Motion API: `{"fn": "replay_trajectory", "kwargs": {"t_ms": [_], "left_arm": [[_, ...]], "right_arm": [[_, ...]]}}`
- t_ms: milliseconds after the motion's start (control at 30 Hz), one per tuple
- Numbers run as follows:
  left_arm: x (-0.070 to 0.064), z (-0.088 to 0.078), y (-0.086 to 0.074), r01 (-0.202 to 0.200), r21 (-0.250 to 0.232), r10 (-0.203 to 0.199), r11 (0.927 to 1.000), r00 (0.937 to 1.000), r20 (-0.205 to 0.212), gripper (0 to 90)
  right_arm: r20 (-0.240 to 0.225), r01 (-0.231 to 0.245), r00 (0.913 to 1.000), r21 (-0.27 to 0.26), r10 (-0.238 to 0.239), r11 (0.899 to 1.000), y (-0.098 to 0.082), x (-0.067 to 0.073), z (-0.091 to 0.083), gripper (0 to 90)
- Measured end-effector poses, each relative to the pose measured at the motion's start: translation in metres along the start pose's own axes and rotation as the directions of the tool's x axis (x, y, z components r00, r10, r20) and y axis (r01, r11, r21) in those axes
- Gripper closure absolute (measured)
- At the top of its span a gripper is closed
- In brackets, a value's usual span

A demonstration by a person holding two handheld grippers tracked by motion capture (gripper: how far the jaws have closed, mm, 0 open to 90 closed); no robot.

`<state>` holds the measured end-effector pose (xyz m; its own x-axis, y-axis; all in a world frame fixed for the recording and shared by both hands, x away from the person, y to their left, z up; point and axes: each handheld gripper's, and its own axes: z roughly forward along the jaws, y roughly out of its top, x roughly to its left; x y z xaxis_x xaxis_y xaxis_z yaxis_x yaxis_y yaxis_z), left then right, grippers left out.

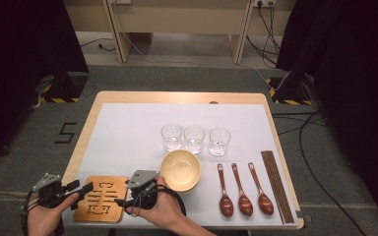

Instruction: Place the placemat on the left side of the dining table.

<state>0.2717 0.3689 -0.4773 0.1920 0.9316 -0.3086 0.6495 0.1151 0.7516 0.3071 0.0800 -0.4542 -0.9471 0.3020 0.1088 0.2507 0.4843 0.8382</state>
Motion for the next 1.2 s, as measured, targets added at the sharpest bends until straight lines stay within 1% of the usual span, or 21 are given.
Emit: {"fn": "replay_trajectory", "kwargs": {"t_ms": [67, 100, 200, 267, 300, 367, 400, 533, 567, 600, 633, 700, 800, 833, 900, 933, 1033, 1100, 1133, 1167, 1200], "left_arm": [[0.001, 0.001, -0.001, 0.004, 0.002, -0.004, 1.0, 1.0, -0.001, 35.4], [0.001, 0.001, -0.002, 0.006, 0.003, -0.006, 1.0, 1.0, -0.002, 35.3], [0.003, 0.003, -0.003, 0.007, 0.009, -0.007, 0.9999, 1.0, -0.001, 35.4], [0.003, 0.003, -0.003, 0.01, 0.015, -0.01, 0.9998, 0.9999, 0.001, 35.4], [0.004, 0.003, -0.004, 0.013, 0.016, -0.013, 0.9998, 0.9999, 0.002, 35.4], [0.004, 0.004, -0.004, 0.015, 0.017, -0.015, 0.9997, 0.9999, 0.005, 35.3], [0.004, 0.004, -0.004, 0.015, 0.018, -0.015, 0.9997, 0.9999, 0.007, 35.4], [0.005, 0.005, -0.005, 0.021, 0.02, -0.021, 0.9996, 0.9997, 0.01, 35.4], [0.005, 0.005, -0.005, 0.022, 0.021, -0.023, 0.9995, 0.9997, 0.011, 35.4], [0.006, 0.005, -0.005, 0.021, 0.023, -0.022, 0.9995, 0.9997, 0.011, 35.4], [0.006, 0.005, -0.006, 0.023, 0.023, -0.023, 0.9995, 0.9997, 0.011, 35.4], [0.006, 0.006, -0.006, 0.025, 0.028, -0.025, 0.9993, 0.9996, 0.012, 35.4], [0.007, 0.006, -0.007, 0.035, 0.028, -0.036, 0.999, 0.9992, 0.015, 35.6], [0.007, 0.006, -0.007, 0.035, 0.028, -0.036, 0.999, 0.9992, 0.015, 35.7], [0.008, 0.006, -0.007, 0.034, 0.031, -0.034, 0.9989, 0.9993, 0.012, 35.7], [0.008, 0.006, -0.007, 0.035, 0.031, -0.036, 0.9989, 0.9993, 0.012, 35.6], [0.009, 0.006, -0.007, 0.037, 0.035, -0.038, 0.9987, 0.9992, 0.013, 35.6], [0.009, 0.007, -0.008, 0.041, 0.039, -0.041, 0.9984, 0.9991, 0.012, 35.6], [0.009, 0.007, -0.009, 0.042, 0.04, -0.042, 0.9983, 0.999, 0.013, 35.7], [0.01, 0.007, -0.009, 0.042, 0.043, -0.043, 0.9982, 0.999, 0.014, 35.6], [0.01, 0.007, -0.009, 0.042, 0.043, -0.043, 0.9982, 0.999, 0.014, 35.7]], "right_arm": [[-0.012, -0.004, 0.9999, 0.022, 0.005, 1.0, -0.005, 0.0, 0.007, 37.3], [-0.018, -0.014, 0.9997, 0.029, 0.014, 0.999, -0.006, 0.0, 0.011, 37.2], [-0.031, -0.029, 0.999, 0.04, 0.03, 0.999, -0.011, -0.002, 0.019, 37.1], [-0.038, -0.048, 0.998, 0.055, 0.05, 0.997, -0.014, -0.002, 0.023, 37.0], [-0.044, -0.049, 0.9977, 0.053, 0.051, 0.997, -0.015, -0.003, 0.025, 37.0], [-0.046, -0.052, 0.9974, 0.062, 0.055, 0.997, -0.018, -0.003, 0.028, 37.0], [-0.051, -0.063, 0.9965, 0.068, 0.066, 0.996, -0.018, -0.003, 0.029, 37.0], [-0.066, -0.064, 0.9954, 0.075, 0.069, 0.995, -0.02, -0.004, 0.033, 36.8], [-0.07, -0.077, 0.9941, 0.079, 0.083, 0.994, -0.021, -0.004, 0.034, 36.7], [-0.072, -0.069, 0.9946, 0.081, 0.075, 0.994, -0.022, -0.004, 0.035, 36.6], [-0.073, -0.081, 0.9934, 0.084, 0.088, 0.993, -0.022, -0.004, 0.035, 36.5], [-0.078, -0.072, 0.9939, 0.082, 0.079, 0.994, -0.022, -0.005, 0.037, 36.4], [-0.082, -0.081, 0.9927, 0.089, 0.088, 0.993, -0.023, -0.004, 0.039, 36.1], [-0.085, -0.072, 0.9933, 0.089, 0.079, 0.993, -0.023, -0.004, 0.041, 35.9], [-0.084, -0.082, 0.9923, 0.092, 0.09, 0.992, -0.023, -0.004, 0.042, 35.9], [-0.084, -0.07, 0.9935, 0.087, 0.078, 0.994, -0.023, -0.004, 0.042, 35.9], [-0.083, -0.067, 0.9938, 0.089, 0.075, 0.994, -0.022, -0.005, 0.043, 35.9], [-0.081, -0.081, 0.9928, 0.096, 0.088, 0.992, -0.021, -0.005, 0.044, 35.8], [-0.081, -0.07, 0.9937, 0.095, 0.077, 0.993, -0.021, -0.005, 0.045, 35.8], [-0.08, -0.075, 0.9933, 0.098, 0.083, 0.992, -0.021, -0.005, 0.045, 35.7], [-0.08, -0.065, 0.9941, 0.093, 0.073, 0.994, -0.021, -0.006, 0.046, 35.6]]}}
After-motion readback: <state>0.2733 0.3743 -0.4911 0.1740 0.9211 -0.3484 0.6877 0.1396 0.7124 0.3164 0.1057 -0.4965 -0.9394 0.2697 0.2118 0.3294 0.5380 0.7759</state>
